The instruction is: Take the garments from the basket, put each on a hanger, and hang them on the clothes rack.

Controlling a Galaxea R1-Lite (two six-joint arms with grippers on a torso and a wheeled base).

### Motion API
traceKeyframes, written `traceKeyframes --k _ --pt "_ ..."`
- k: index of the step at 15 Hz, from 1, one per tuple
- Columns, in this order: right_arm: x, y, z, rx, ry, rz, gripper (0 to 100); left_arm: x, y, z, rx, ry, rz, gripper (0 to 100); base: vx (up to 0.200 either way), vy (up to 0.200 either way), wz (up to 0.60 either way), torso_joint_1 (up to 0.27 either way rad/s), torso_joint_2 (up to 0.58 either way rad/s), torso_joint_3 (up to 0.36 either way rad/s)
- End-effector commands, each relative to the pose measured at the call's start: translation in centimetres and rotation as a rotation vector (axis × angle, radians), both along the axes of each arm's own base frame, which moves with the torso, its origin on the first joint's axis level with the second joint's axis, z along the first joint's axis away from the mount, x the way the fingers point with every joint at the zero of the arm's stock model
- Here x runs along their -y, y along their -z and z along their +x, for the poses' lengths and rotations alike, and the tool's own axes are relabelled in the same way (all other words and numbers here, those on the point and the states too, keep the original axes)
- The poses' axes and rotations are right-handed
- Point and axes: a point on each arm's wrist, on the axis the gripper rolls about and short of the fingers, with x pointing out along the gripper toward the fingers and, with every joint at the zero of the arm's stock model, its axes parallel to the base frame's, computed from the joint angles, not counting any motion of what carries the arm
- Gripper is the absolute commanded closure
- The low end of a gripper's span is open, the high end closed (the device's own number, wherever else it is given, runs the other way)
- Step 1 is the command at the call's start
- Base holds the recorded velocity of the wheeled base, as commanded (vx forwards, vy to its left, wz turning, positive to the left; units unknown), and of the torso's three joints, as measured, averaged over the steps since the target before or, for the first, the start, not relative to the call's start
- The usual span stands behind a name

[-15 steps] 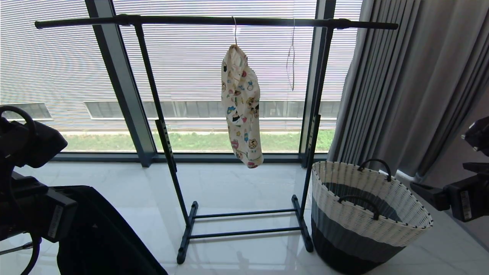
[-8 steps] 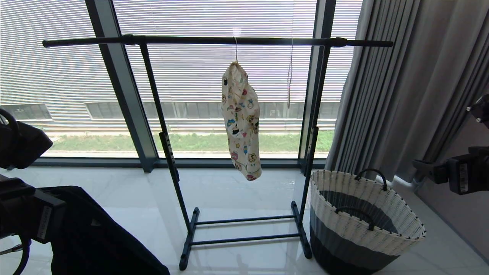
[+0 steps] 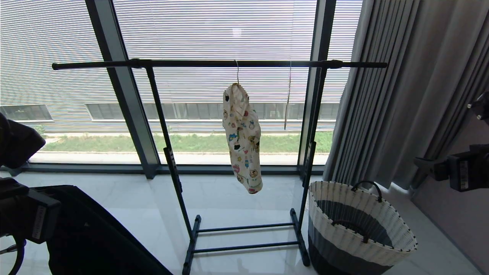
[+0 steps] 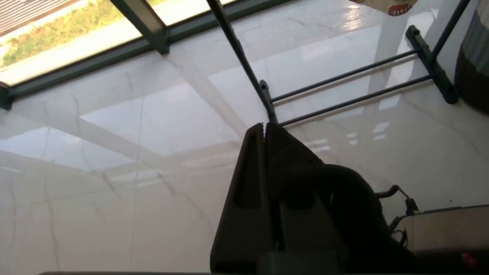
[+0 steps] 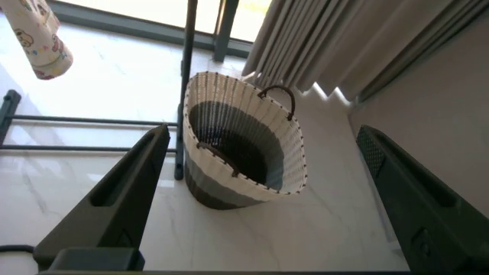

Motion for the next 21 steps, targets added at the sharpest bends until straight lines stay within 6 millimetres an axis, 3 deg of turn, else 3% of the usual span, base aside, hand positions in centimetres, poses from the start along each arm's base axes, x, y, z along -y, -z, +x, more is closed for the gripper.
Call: traceKeyframes --k 1,8,16,21 --pt "-0.04 0.04 0.05 -0.002 -0.001 -0.002 0 0.0 0.0 0.05 -0.001 0.0 0.002 100 0.0 0.0 0.0 0.222 -0.51 -0.276" --pt "-0.03 0.22 0.0 -0.008 -0.007 0.0 0 0.01 0.08 0.12 -0.006 0.001 0.003 100 0.0 0.029 0.0 0.237 -0.51 -0.274" --pt "-0.04 0.31 0.0 -0.012 -0.014 0.004 0 0.0 0.1 0.08 -0.006 0.001 0.003 100 0.0 0.2 0.0 0.028 -0.05 -0.028" --pt "0.8 0.32 0.67 -0.026 0.007 0.087 0 0.03 0.29 -0.39 -0.003 0.009 0.001 100 0.0 0.0 0.0 0.0 0.0 0.0"
